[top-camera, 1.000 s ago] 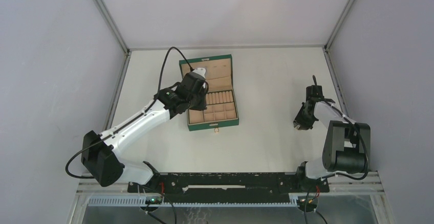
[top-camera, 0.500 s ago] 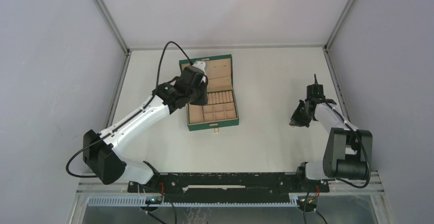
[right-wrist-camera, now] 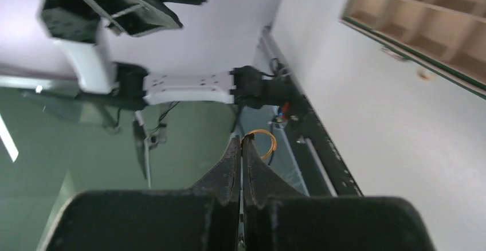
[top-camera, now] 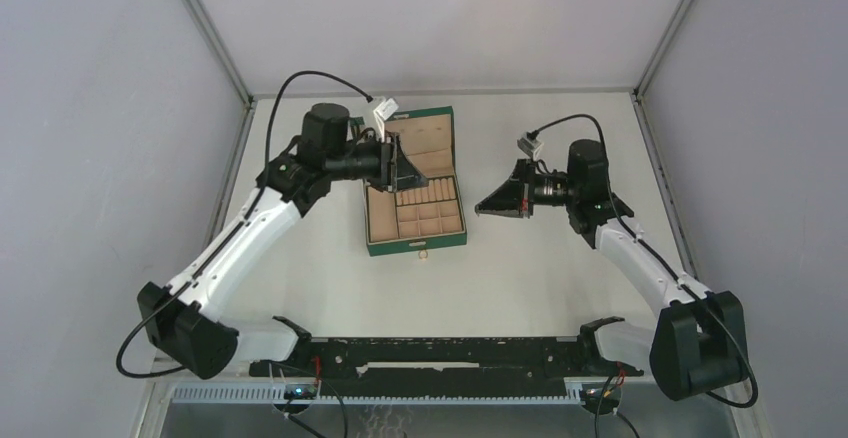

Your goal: Organize the mixed jewelry

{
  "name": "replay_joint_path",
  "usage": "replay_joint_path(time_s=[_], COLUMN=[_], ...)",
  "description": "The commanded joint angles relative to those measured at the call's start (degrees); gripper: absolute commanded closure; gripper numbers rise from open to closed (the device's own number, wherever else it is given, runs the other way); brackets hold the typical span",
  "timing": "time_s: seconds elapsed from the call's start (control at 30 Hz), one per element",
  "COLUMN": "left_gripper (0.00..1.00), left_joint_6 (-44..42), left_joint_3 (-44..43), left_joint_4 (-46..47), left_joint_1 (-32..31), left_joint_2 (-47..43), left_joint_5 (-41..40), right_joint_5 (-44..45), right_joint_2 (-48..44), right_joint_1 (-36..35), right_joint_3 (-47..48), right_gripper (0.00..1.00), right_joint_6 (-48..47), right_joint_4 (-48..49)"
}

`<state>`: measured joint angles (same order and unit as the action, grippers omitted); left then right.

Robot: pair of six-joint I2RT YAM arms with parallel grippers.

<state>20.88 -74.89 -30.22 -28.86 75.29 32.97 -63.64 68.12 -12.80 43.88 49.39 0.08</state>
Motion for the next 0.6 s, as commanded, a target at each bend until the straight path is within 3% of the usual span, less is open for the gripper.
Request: replay_joint_path(time_s=[0.0, 0.1, 0.23, 0.57], left_gripper=[0.63, 0.60, 0.58, 0.50], left_joint_6=[-0.81, 0.33, 4.56, 5.26], left_joint_3=[4.09, 5.36, 5.22, 5.90], left_joint_4=[14.04, 18.34, 23.65, 29.02], left_joint_1=[0.49, 1.56, 1.88, 1.55], left_joint_2=[-7.53, -8.49, -7.53, -7.96], left_joint_5=[16.83, 24.10, 31.45, 36.24], right_joint_5=[-10.89, -12.55, -12.71, -8.12], right_joint_2=[-0.13, 1.03, 2.18, 6.24], right_joint_1=[-1.82, -3.41, -5.62, -10.65], right_joint_3=[2.09, 3.85, 7.11, 9.78], right_gripper=[1.00, 1.00, 1.00, 1.00], right_joint_6=[19.35, 27.23, 31.53, 46.26], right_joint_4=[28.76, 37.74, 42.51, 63.37])
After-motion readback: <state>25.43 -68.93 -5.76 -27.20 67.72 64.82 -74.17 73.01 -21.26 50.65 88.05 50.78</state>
